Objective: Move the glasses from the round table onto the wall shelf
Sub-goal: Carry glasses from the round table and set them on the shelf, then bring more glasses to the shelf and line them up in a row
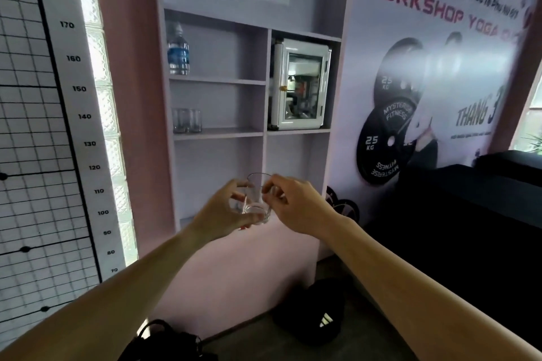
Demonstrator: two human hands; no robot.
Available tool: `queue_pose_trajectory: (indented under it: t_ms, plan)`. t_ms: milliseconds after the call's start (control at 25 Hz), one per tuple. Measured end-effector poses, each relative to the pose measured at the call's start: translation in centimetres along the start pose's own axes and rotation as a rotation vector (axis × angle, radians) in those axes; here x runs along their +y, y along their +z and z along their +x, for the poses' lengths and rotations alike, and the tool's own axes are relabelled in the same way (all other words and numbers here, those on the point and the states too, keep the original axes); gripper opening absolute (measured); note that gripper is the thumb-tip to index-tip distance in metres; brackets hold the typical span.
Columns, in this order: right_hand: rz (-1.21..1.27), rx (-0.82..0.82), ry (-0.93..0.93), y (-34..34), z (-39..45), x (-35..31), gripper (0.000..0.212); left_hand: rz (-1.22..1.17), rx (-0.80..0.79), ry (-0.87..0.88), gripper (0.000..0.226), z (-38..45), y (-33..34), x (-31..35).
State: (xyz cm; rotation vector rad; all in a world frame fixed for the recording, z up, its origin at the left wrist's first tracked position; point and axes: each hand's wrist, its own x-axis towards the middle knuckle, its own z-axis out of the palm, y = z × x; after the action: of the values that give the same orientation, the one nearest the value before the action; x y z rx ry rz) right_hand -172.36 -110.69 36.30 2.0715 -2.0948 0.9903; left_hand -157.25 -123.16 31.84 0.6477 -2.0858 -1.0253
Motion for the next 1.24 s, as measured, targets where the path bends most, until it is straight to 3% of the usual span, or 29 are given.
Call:
queue_pose_trajectory:
  t_ms: [160,680,1040,1240]
  plan:
    - [0.016,-0.011,-0.044,1.7,6.0,2.9,0.007,0.115,0.045,0.052,0.07,5.3,-1.0,-3.3]
    - [-0.025,0.022,-0.18,8.4,35.7,7.7,0.002,0.064,0.173,0.026,0.066,28.9,-13.4,-13.3]
    - [-0.013,-0.031,-0.222,12.0,46.1,10.7,0.008,0.189,0.308,0.013,0.08,37.0,-16.6,-19.0]
    - [-0.008,-0.052,-0.272,13.0,50.5,12.5,0.009,0.285,0.398,-0.018,0.075,39.9,-16.6,-20.4]
